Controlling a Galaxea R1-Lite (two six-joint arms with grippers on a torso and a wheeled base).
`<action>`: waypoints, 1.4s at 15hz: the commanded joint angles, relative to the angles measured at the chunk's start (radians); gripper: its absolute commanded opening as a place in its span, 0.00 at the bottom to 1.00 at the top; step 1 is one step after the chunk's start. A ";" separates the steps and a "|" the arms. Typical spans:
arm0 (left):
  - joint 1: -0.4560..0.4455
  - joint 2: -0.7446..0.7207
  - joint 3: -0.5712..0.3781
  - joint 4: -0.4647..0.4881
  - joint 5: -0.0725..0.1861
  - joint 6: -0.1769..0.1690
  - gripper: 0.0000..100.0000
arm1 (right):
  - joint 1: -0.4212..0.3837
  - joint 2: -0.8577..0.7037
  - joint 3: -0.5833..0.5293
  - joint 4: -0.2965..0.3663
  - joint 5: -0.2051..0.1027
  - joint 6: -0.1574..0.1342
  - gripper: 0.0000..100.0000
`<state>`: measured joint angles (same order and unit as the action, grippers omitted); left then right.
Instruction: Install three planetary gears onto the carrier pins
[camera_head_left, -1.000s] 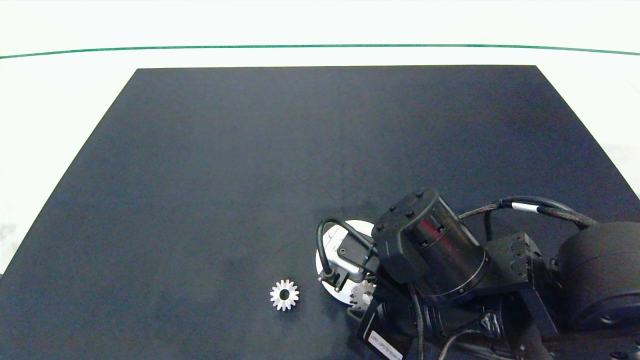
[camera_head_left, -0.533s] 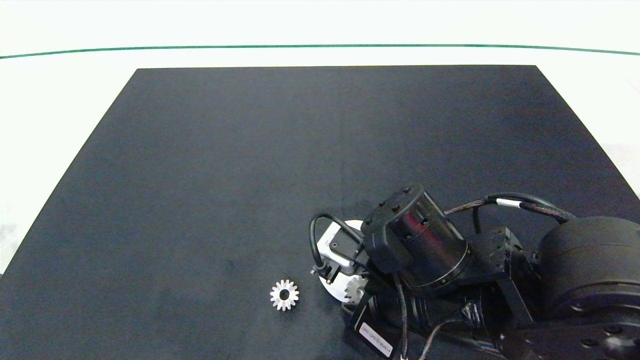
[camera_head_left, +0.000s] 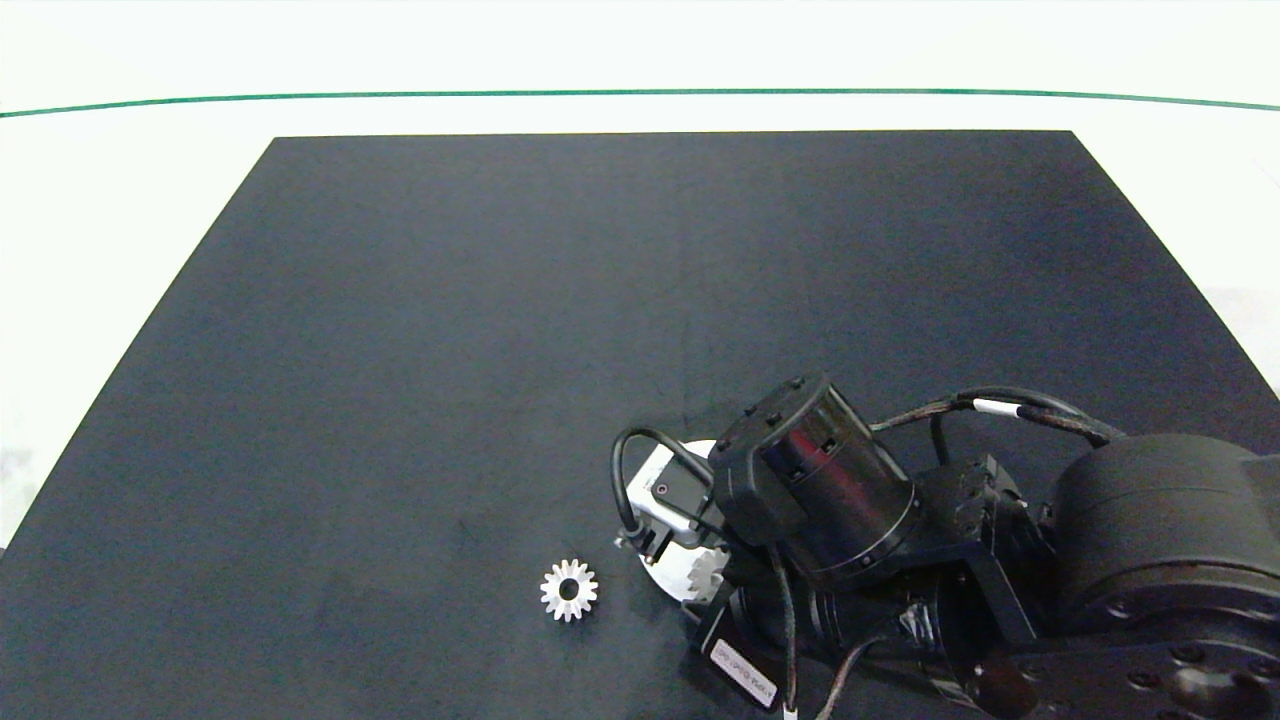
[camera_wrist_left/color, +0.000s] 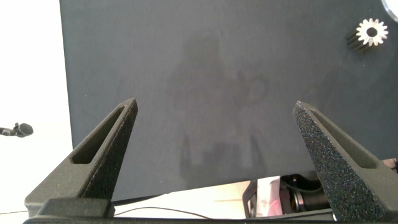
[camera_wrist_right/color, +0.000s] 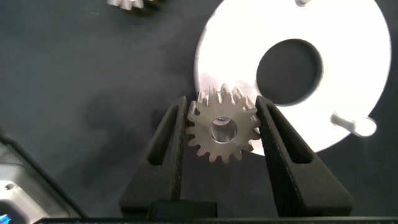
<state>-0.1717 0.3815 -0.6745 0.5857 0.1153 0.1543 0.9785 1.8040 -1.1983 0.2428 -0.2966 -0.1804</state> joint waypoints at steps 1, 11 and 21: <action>0.000 0.000 -0.007 0.003 0.001 0.001 1.00 | -0.003 0.001 0.000 0.001 -0.029 0.001 0.10; -0.002 0.004 -0.027 0.003 0.001 0.001 1.00 | -0.003 0.017 -0.004 0.001 -0.029 0.022 1.00; -0.002 0.000 -0.022 0.003 0.001 0.001 1.00 | -0.038 -0.144 0.034 0.052 -0.026 0.030 1.00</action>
<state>-0.1732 0.3832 -0.6966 0.5860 0.1153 0.1543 0.9664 1.7626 -1.1862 0.2670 -0.3221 -0.1496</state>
